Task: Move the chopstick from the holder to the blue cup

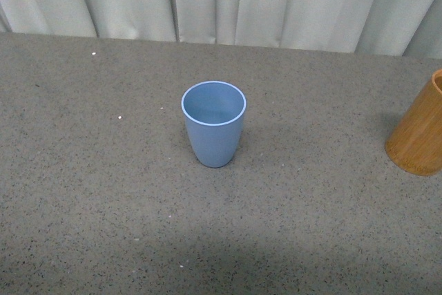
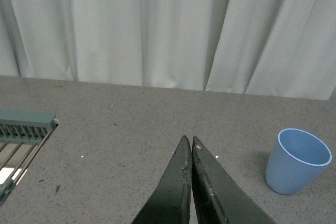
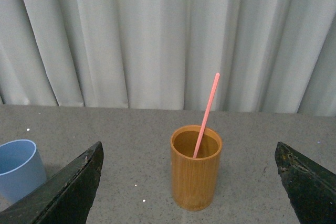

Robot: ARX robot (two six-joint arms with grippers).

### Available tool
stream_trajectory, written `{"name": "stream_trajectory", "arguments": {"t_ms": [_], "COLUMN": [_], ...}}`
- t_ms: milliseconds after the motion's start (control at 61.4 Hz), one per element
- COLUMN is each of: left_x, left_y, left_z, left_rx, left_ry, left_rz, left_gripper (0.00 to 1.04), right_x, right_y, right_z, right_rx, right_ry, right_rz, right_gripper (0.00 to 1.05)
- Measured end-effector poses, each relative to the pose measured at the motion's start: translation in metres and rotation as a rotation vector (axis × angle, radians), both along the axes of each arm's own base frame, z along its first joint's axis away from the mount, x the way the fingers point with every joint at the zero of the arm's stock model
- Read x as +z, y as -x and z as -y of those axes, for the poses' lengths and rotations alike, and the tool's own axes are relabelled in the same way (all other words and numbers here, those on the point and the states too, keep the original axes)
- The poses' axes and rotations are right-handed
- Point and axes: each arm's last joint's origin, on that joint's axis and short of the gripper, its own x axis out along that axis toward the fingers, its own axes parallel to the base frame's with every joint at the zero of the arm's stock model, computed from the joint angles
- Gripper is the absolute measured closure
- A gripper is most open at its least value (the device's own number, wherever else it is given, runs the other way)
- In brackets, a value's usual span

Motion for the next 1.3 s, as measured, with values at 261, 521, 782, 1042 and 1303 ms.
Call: {"name": "stream_trajectory", "arguments": {"t_ms": [261,521,782,1042,1303], "left_x": [0.0,0.001,0.001,0.001,0.001], "left_y": [0.001,0.001,0.001,0.001,0.001], "left_z": [0.0,0.0,0.0,0.0,0.0], "left_rx": [-0.001,-0.002,0.0,-0.001,0.0], "left_ry": [0.0,0.0,-0.001,-0.003,-0.002], "left_rz": [0.007,0.008,0.008,0.008,0.008], "left_gripper": [1.01,0.61,0.14,0.07,0.07], "right_x": [0.0,0.0,0.021,0.048,0.053], "right_y": [0.0,-0.002,-0.036,-0.078,-0.125], "right_z": [0.0,0.0,0.028,0.06,0.071], "right_rx": [-0.001,-0.186,-0.662,-0.578,-0.456], "right_ry": [0.0,-0.066,-0.245,-0.329,-0.444], "right_rz": [0.0,-0.093,-0.127,-0.285,-0.442], "right_gripper": [0.1,0.1,0.1,0.1,0.1]}}
